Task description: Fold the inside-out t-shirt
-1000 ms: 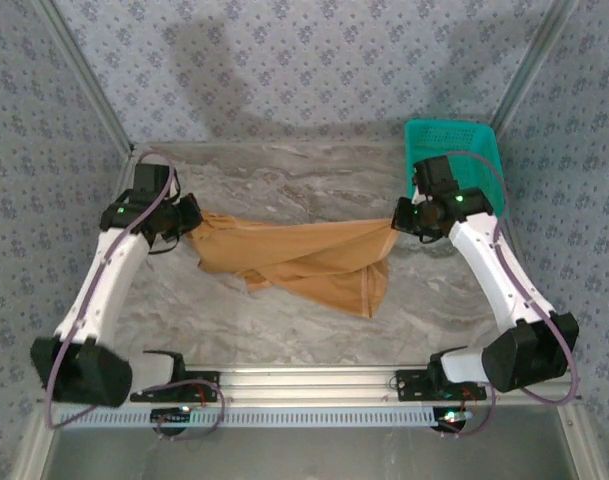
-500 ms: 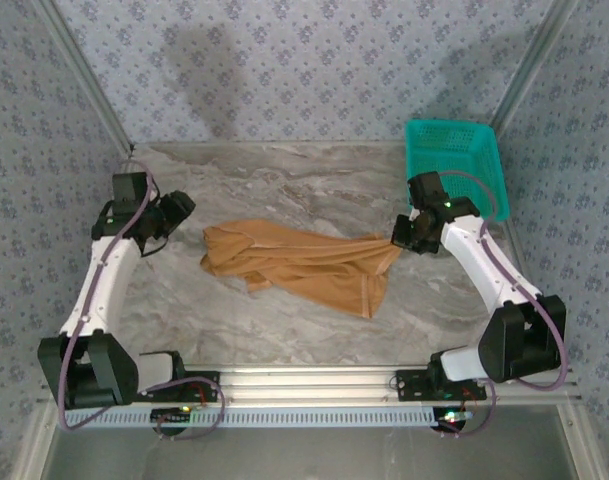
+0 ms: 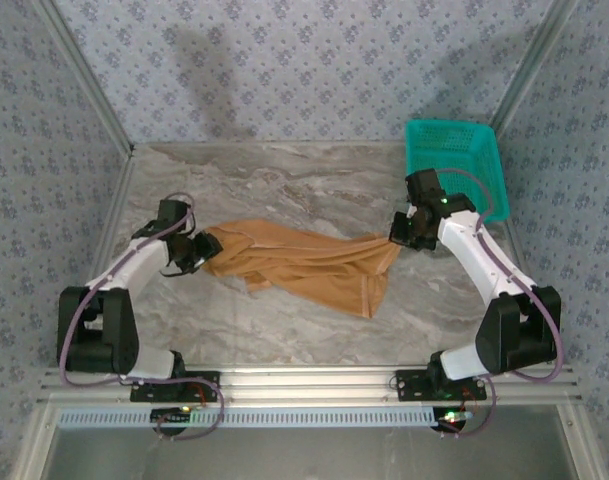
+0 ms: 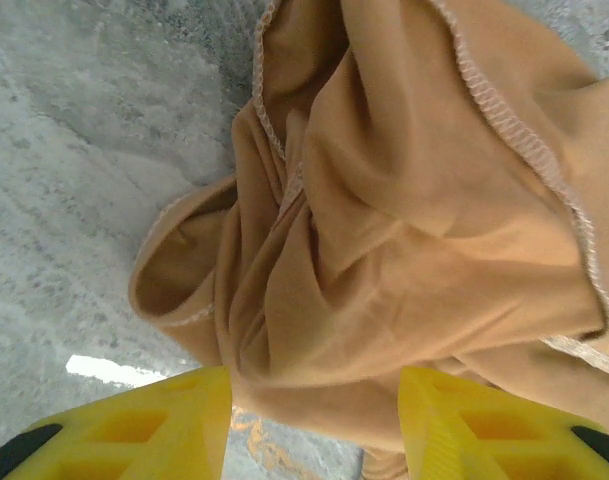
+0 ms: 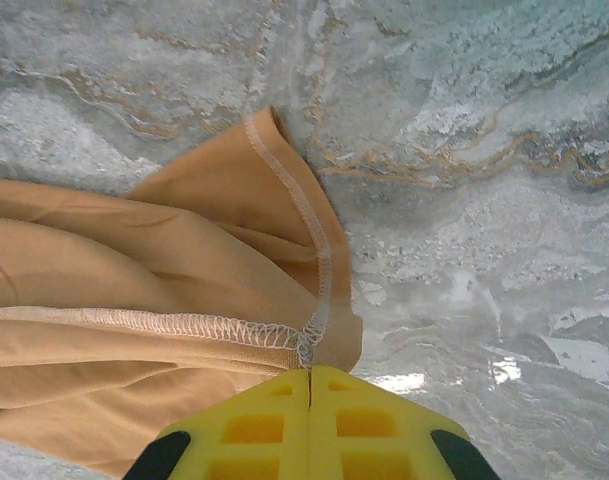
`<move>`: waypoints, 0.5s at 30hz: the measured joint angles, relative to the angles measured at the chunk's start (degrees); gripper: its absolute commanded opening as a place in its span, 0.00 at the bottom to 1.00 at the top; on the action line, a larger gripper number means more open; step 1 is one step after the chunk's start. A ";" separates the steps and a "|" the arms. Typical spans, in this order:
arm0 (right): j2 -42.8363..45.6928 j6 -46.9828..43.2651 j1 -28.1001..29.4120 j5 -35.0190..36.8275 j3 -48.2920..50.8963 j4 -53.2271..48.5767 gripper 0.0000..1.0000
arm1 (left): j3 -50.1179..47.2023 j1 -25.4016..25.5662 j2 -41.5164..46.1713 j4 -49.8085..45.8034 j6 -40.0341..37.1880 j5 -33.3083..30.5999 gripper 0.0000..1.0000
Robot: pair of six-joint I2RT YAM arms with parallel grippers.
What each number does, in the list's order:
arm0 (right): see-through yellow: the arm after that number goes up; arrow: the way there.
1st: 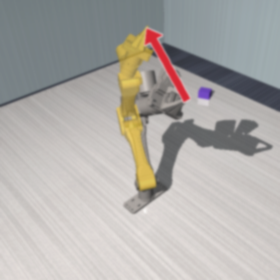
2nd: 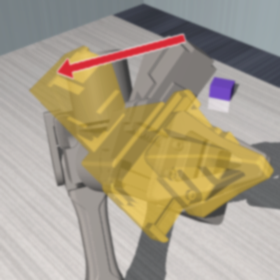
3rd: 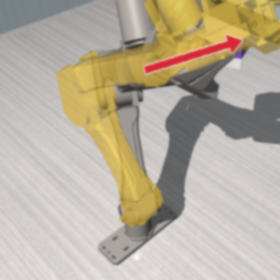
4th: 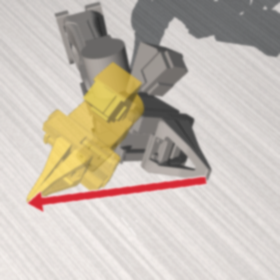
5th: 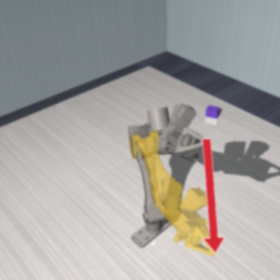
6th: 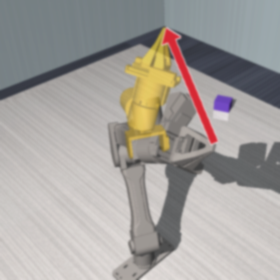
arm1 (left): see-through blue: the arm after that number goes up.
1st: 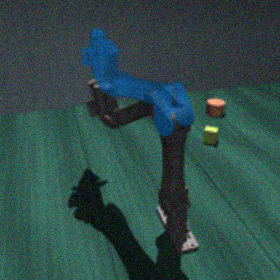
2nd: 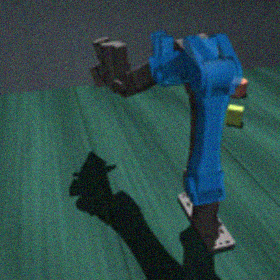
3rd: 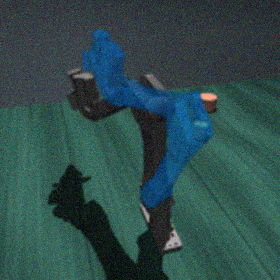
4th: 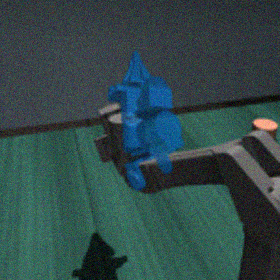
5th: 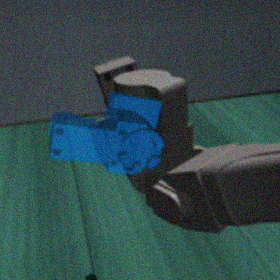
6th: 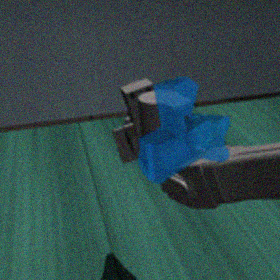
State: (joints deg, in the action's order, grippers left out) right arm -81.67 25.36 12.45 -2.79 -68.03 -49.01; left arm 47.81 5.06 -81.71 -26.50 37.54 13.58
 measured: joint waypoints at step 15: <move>-0.04 -1.05 -0.37 -1.09 -5.57 -1.81 0.00 | 18.36 0.20 -3.41 -8.00 -1.73 -3.45 0.00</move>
State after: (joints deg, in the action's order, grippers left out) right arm -81.71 24.32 12.08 -3.88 -73.60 -50.83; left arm 66.17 5.26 -85.12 -34.50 35.81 10.13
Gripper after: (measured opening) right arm 0.066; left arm 0.039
